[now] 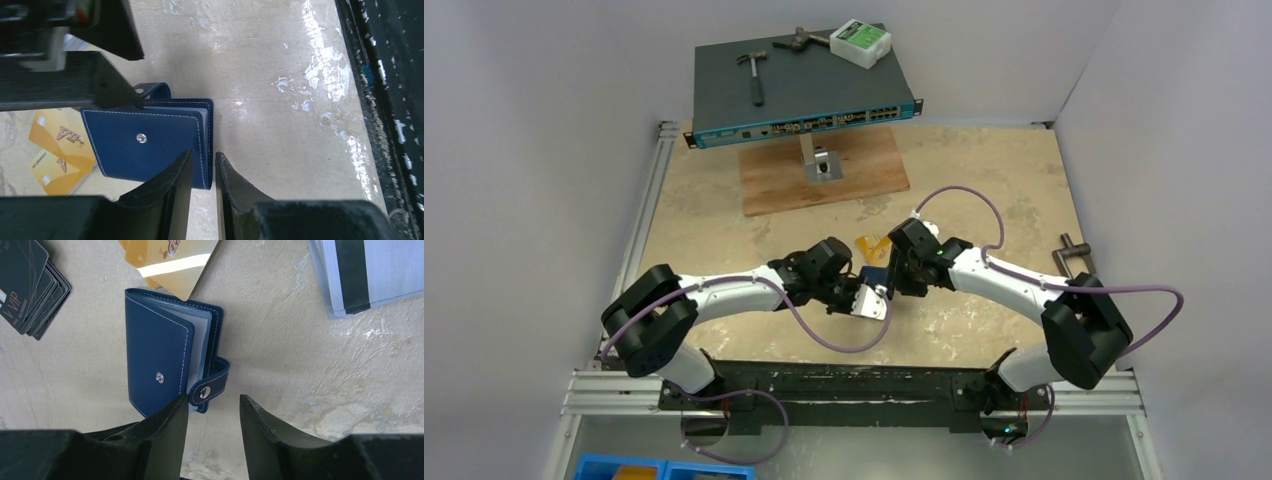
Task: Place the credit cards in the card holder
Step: Close the card holder at the center of the board.
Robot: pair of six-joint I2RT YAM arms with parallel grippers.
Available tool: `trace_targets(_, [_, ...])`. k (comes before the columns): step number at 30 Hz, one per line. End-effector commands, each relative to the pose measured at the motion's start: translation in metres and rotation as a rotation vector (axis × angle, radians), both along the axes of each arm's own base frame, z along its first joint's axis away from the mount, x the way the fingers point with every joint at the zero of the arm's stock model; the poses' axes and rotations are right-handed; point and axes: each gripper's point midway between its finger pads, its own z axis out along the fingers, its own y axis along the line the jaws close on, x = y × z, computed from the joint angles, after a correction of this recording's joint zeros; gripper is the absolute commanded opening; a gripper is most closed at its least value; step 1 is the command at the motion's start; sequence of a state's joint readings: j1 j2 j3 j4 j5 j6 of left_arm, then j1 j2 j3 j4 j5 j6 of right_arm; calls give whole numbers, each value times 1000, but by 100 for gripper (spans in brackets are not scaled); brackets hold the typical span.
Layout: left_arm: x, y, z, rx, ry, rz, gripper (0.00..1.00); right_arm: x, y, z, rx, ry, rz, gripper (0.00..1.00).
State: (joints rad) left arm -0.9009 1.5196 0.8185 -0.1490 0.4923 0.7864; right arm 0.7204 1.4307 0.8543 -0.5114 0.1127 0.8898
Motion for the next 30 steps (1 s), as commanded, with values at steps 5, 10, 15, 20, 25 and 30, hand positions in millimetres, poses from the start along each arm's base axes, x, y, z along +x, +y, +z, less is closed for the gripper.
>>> trace_targets(5, [13,-16,-17,-31,-282,-51,26,21,7,11,53,-29,-34,41])
trace_targets(10, [16,-16,-24,0,-301,-47,27,21,11,8,70,-15,-25,41])
trace_targets(15, [18,-15,-30,22,-316,-33,27,19,15,4,77,4,-18,41])
trace_targets(20, [16,-12,-34,38,-323,-30,25,27,13,6,45,-9,-29,39])
trace_targets(25, [12,-11,-31,47,-298,-30,22,37,10,8,-7,-20,-44,34])
trace_targets(30, [7,-17,-12,21,-240,-14,21,36,-2,-3,-87,-1,-48,27])
